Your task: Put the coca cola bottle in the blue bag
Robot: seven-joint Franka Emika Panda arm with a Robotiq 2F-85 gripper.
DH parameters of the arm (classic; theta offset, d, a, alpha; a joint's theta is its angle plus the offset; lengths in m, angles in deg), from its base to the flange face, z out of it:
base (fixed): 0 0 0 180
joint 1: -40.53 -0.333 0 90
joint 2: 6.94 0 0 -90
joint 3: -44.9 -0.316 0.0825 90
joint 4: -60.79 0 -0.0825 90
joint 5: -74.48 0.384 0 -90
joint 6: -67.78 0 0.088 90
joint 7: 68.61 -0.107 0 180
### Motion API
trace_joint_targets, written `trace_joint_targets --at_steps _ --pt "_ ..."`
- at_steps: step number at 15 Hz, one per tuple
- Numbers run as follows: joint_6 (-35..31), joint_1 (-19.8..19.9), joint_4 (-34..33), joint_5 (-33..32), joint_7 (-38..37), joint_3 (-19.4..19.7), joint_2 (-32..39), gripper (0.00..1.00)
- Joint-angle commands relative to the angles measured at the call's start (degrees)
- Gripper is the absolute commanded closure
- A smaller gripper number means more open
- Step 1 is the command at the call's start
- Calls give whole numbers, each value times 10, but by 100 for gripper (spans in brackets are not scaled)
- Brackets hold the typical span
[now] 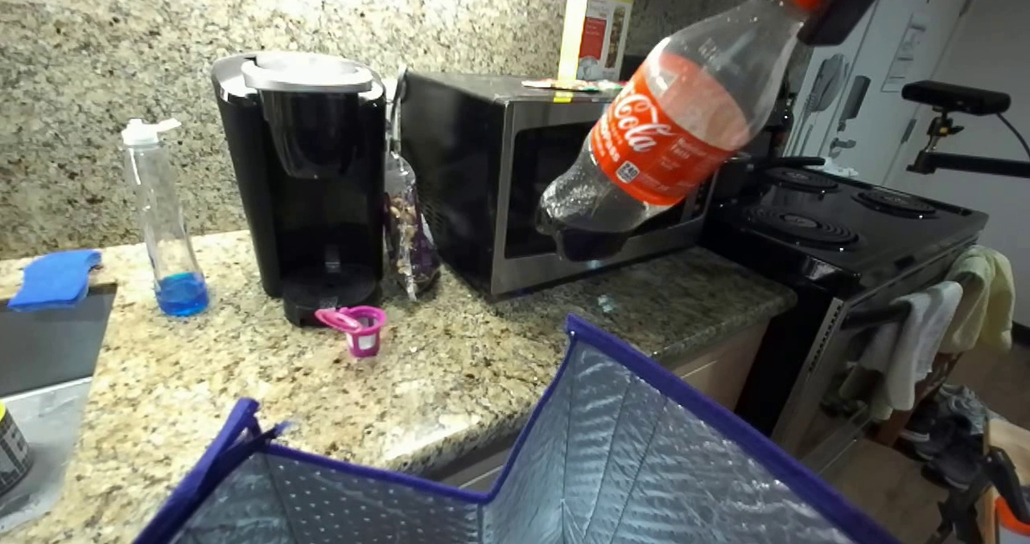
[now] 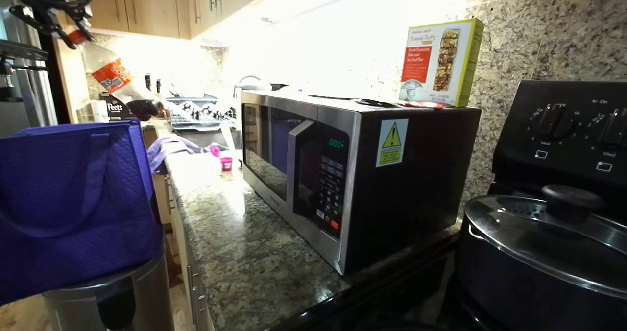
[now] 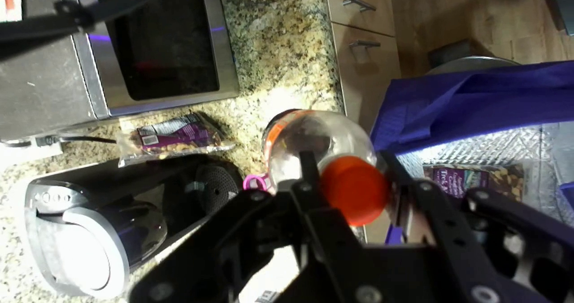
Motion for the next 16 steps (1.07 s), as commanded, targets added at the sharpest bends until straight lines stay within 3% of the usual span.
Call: trace_joint_targets --at_steps 1,9,16 --pt "12 -25 -47 22 23 -7 7 85" --pt "76 -50 -154 177 8 -14 52 86" --pt "90 -37 -159 273 12 16 116 85"
